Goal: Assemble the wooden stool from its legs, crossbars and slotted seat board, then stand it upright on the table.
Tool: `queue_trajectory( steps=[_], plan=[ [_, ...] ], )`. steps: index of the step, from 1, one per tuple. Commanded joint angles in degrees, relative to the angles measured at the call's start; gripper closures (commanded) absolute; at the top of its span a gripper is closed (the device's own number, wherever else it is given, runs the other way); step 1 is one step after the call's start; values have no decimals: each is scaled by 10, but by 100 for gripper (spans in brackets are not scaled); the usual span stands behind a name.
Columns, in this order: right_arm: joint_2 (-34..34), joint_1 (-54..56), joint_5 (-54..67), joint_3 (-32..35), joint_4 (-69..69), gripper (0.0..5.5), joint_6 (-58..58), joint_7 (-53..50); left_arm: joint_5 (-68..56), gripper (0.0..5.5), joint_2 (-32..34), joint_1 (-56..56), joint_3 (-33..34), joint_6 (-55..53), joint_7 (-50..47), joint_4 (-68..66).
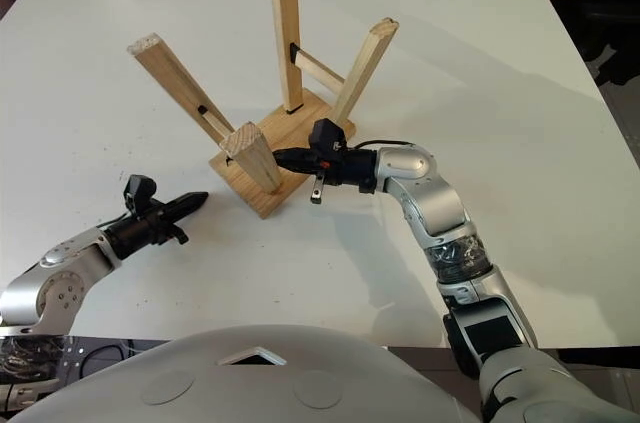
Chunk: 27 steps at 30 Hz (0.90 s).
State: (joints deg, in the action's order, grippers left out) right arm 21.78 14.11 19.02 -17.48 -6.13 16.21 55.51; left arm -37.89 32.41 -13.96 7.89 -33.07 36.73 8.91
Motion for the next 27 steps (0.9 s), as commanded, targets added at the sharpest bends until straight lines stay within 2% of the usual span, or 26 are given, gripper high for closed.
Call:
queue_trajectory(
  steps=[1,7,10,13,15,17,21,27],
  plan=[
    [24,-20,-2,34,-29,550,14,-24,28,549,18,11,15,-1,10,-43],
    [52,-18,28,91,-62,550,41,-37,32,549,3,6,10,-1,13,-37],
    [88,-35,38,120,-78,550,47,-19,29,549,-2,7,5,-4,19,-30],
    [144,-49,2,138,-24,550,13,4,28,549,1,-14,-9,-7,36,-6],
    [153,-27,-37,138,47,550,-21,-13,27,549,2,-20,-18,-12,44,6],
    [142,12,-80,129,131,550,-63,-45,27,549,1,-19,-29,-16,51,16],
    [71,124,-148,100,342,550,-145,-112,34,549,2,-9,-65,-31,59,42],
    [2,213,-213,60,561,550,-240,-138,43,549,15,0,-100,-51,71,60]
  ],
)
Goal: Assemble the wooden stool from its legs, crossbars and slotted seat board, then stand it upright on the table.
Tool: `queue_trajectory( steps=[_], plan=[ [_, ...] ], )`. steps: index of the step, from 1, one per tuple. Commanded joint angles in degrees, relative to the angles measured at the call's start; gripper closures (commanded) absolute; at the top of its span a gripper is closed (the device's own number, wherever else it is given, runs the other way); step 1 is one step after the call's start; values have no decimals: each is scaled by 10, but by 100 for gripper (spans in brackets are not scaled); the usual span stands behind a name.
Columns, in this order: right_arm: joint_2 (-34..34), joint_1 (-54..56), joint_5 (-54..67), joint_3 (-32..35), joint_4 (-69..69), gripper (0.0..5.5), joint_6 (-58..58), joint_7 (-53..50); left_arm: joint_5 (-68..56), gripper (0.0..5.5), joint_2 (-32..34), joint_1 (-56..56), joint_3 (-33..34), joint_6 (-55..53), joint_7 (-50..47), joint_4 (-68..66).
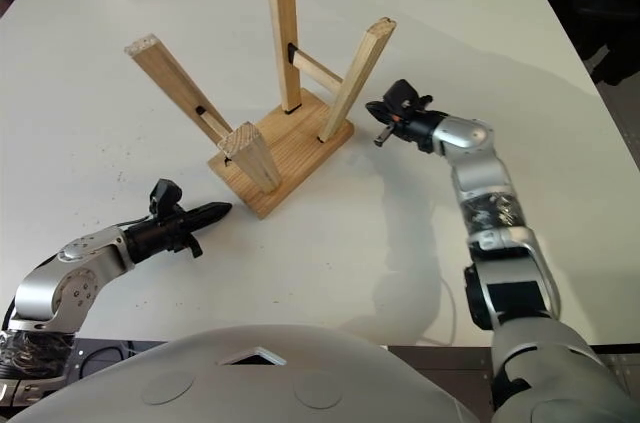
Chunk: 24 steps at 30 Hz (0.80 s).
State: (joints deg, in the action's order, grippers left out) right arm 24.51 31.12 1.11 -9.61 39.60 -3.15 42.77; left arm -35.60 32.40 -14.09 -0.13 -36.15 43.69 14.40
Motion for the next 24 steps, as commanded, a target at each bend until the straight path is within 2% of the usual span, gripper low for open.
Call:
queue_trajectory(
  steps=[1,5,10,15,20,24],
  plan=[
    [-32,50,-42,-22,130,550,-59,-11,22,549,14,3,-23,-21,0,5],
    [-33,52,-65,-31,181,550,-94,-4,29,549,3,19,-40,-26,-6,0],
    [-9,-8,-48,-26,120,550,-103,56,40,549,-15,49,-36,-20,-24,-31],
    [19,-102,-9,-20,-34,550,-53,97,42,549,-21,68,-20,-10,-27,-62],
    [42,-196,30,-5,-207,550,27,92,49,549,-28,71,-14,-4,-29,-70],
    [57,-233,21,9,-282,550,70,56,55,549,-30,56,-4,5,-44,-63]
  ],
)
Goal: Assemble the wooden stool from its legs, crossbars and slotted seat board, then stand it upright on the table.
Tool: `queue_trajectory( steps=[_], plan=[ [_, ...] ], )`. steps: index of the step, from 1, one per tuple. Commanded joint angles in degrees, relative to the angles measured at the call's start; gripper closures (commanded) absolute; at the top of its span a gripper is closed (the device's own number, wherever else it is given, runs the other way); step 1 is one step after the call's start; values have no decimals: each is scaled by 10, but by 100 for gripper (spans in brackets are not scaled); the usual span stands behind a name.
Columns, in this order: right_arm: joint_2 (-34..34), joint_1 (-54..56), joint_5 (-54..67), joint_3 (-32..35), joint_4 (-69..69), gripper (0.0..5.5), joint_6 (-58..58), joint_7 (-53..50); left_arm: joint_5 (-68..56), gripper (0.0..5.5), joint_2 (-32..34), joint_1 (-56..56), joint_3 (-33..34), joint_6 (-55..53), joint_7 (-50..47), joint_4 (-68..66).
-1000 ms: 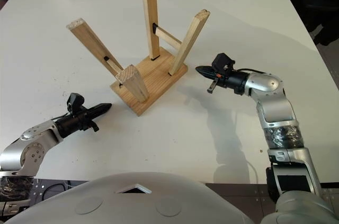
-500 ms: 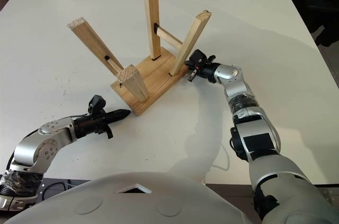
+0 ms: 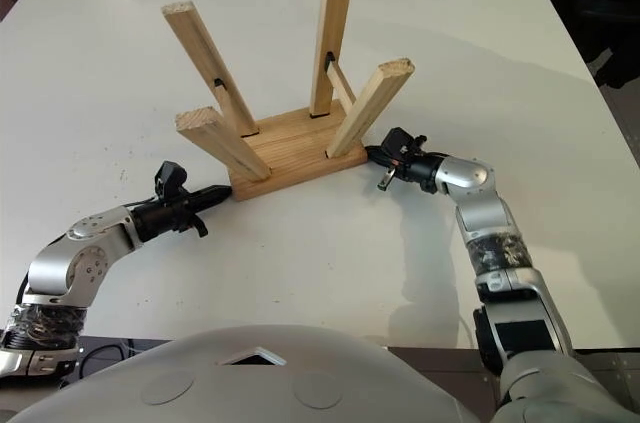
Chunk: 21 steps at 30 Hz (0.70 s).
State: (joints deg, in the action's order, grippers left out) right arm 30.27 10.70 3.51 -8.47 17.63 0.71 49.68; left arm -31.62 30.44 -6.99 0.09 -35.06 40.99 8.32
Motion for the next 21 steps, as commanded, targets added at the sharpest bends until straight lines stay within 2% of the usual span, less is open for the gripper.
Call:
queue_trajectory(
  steps=[1,7,21],
  plan=[
    [6,-37,-4,7,-72,550,39,-23,14,549,-8,-23,3,-5,-20,0],
    [45,-73,0,49,-104,550,60,-41,5,549,15,-56,45,-11,-18,25],
    [31,-49,-20,4,-81,550,47,-27,16,549,-14,-35,1,-15,-17,29]
  ],
)
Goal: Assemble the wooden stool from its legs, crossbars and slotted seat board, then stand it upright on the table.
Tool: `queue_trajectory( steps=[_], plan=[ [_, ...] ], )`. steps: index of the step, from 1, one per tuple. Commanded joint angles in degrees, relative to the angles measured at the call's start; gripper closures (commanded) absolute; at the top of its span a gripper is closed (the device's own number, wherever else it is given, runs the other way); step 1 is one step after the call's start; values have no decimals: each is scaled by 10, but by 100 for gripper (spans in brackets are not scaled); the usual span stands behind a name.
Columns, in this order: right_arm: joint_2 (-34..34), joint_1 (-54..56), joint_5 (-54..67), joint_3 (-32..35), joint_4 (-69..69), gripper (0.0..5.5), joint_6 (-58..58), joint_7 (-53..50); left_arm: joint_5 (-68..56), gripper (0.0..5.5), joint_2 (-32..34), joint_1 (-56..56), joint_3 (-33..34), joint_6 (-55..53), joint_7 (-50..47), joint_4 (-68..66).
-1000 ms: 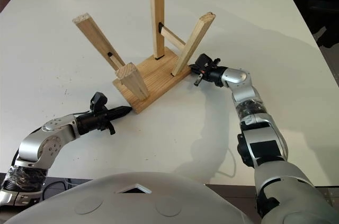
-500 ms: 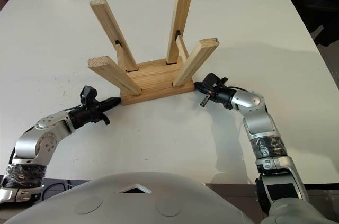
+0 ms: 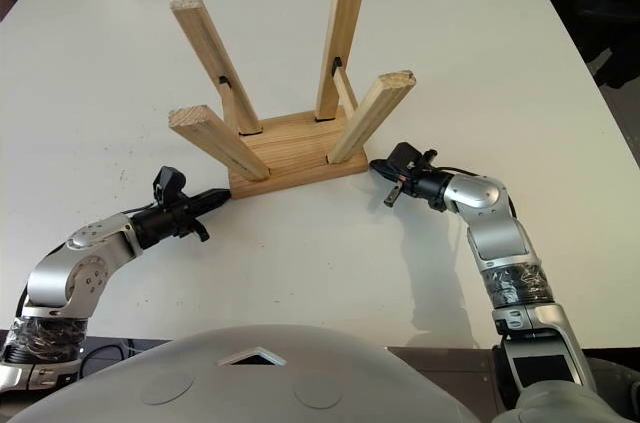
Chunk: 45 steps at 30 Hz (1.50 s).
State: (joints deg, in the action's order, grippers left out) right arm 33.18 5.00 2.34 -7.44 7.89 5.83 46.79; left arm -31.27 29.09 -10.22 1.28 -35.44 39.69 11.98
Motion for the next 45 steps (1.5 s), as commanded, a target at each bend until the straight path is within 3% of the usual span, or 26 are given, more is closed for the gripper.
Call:
queue_trajectory(
  steps=[1,19,28,35,40,45],
  plan=[
    [1,11,-10,-8,20,550,-6,1,13,549,-1,0,-12,-11,-4,-11],
    [-14,2,11,-29,-26,550,-2,28,25,549,-12,18,-37,-4,-4,-2],
    [43,-150,79,-7,-222,550,66,64,17,549,43,-73,-60,-19,29,130],
    [111,-268,172,74,-377,550,117,100,-55,549,112,-157,18,-49,64,257],
    [138,-276,232,128,-443,550,148,115,-146,549,119,-116,82,-93,49,308],
    [152,-254,251,148,-466,550,159,113,-191,549,126,-84,99,-125,32,336]
  ],
)
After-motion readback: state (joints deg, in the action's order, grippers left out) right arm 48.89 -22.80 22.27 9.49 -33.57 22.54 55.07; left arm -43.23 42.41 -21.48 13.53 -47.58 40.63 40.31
